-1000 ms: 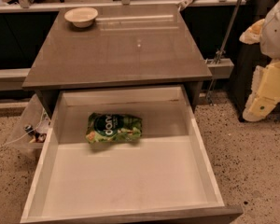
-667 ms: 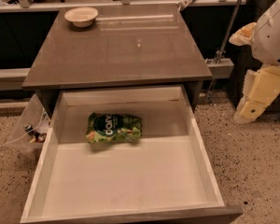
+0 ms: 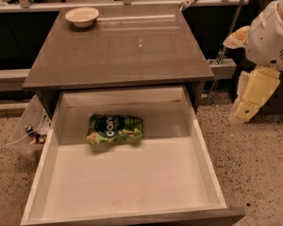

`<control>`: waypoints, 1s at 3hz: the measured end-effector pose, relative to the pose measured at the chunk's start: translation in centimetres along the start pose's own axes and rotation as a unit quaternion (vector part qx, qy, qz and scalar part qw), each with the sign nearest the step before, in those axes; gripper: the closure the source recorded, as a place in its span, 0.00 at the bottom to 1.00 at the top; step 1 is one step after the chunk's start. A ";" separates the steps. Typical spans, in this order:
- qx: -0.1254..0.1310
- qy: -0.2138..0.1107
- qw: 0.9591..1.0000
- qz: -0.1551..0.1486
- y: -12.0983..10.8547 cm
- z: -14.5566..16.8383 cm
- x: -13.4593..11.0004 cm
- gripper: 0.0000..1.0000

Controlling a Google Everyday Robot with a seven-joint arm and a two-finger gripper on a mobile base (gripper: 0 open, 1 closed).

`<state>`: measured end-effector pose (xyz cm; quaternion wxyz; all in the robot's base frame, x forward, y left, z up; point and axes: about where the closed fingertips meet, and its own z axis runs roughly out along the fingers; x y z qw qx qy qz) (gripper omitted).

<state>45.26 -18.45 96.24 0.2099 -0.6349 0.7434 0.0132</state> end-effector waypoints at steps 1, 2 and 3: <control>-0.032 -0.056 0.998 0.004 -0.9 2.2 -0.8 0.00; -0.062 -0.100 0.993 -0.007 -0.1 4.5 -2.4 0.00; -0.100 -0.096 0.990 -0.028 2.8 6.7 -3.2 0.00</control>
Offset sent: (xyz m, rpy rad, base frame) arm 0.0135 0.0609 -0.0604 0.2998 0.1303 0.1755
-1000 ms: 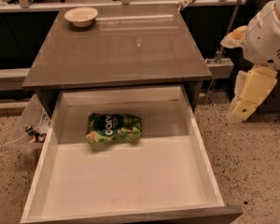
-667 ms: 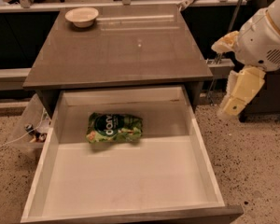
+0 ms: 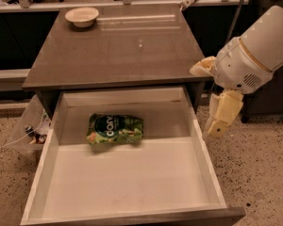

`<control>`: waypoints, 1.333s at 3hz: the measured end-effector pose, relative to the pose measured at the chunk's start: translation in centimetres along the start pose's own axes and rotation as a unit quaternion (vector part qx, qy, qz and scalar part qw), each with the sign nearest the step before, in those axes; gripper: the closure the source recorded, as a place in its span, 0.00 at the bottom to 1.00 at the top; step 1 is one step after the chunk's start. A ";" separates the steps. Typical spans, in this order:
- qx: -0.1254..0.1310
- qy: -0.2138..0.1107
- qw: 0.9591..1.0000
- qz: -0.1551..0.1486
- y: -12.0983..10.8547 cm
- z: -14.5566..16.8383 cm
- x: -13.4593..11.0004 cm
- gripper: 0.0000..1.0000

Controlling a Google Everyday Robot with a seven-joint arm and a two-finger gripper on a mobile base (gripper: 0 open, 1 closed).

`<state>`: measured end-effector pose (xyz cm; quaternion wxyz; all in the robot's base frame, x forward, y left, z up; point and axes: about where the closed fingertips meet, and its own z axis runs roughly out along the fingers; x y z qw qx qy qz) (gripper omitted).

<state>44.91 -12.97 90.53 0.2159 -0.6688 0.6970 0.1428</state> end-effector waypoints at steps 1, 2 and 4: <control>-0.007 0.002 1.000 -0.001 0.4 0.5 0.1 0.00; -0.020 0.021 0.999 -0.014 1.1 1.5 -0.3 0.00; -0.095 0.050 0.993 -0.059 6.4 8.2 -1.5 0.00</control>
Offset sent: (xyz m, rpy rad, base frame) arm -0.0168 0.0183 -0.0217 -0.1000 0.0441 0.0797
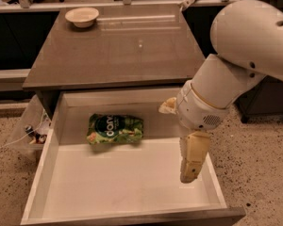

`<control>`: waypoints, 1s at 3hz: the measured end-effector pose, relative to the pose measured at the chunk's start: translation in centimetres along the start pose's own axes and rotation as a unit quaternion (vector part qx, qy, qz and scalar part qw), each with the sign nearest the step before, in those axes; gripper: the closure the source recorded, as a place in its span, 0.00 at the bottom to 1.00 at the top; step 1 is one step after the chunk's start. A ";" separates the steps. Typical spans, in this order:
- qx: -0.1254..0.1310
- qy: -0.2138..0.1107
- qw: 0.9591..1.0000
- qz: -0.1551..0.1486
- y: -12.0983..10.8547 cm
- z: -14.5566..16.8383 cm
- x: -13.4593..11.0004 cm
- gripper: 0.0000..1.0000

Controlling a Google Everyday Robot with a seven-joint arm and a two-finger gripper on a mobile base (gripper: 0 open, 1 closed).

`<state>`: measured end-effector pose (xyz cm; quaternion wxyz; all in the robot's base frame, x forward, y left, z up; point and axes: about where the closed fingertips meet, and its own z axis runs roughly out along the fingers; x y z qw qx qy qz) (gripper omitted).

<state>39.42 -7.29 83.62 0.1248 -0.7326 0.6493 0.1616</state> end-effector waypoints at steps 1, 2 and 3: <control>0.001 -0.003 1.000 0.001 0.0 0.0 0.1 0.00; -0.012 -0.047 0.999 0.006 -0.2 1.9 0.1 0.00; -0.015 -0.098 0.995 -0.031 -1.3 4.4 -1.4 0.00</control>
Offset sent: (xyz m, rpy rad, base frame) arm 0.0035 0.0158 -0.0479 0.2402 0.1116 -0.0113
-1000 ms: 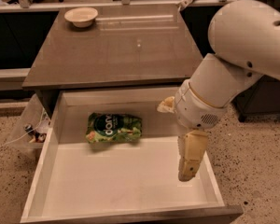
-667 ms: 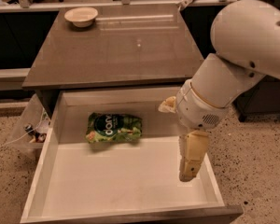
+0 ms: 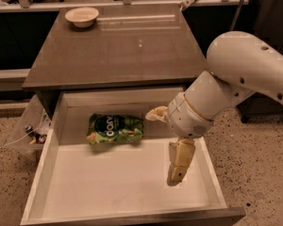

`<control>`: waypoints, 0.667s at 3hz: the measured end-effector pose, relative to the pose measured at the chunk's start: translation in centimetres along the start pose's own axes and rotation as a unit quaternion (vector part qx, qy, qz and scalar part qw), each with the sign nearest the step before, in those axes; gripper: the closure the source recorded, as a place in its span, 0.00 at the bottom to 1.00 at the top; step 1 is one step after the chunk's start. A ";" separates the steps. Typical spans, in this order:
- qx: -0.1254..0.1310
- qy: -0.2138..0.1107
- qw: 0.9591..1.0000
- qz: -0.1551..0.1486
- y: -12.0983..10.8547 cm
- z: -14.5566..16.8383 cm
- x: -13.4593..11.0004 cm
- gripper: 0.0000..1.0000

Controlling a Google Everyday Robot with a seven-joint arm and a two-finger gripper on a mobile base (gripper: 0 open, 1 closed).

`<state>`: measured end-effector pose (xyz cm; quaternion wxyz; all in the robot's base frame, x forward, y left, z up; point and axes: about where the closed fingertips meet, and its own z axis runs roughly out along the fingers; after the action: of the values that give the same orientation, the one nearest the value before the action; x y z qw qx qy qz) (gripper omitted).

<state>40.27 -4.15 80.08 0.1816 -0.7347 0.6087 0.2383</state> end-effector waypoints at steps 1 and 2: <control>0.000 0.000 1.000 0.000 0.0 0.0 0.0 0.00; 0.019 -0.028 0.999 0.014 0.3 -0.1 1.2 0.00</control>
Offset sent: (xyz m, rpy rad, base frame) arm -0.0009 -0.0323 -0.0141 0.1529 -0.0069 -0.1277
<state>40.15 -5.24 79.53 0.2090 -0.7153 0.6182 0.2500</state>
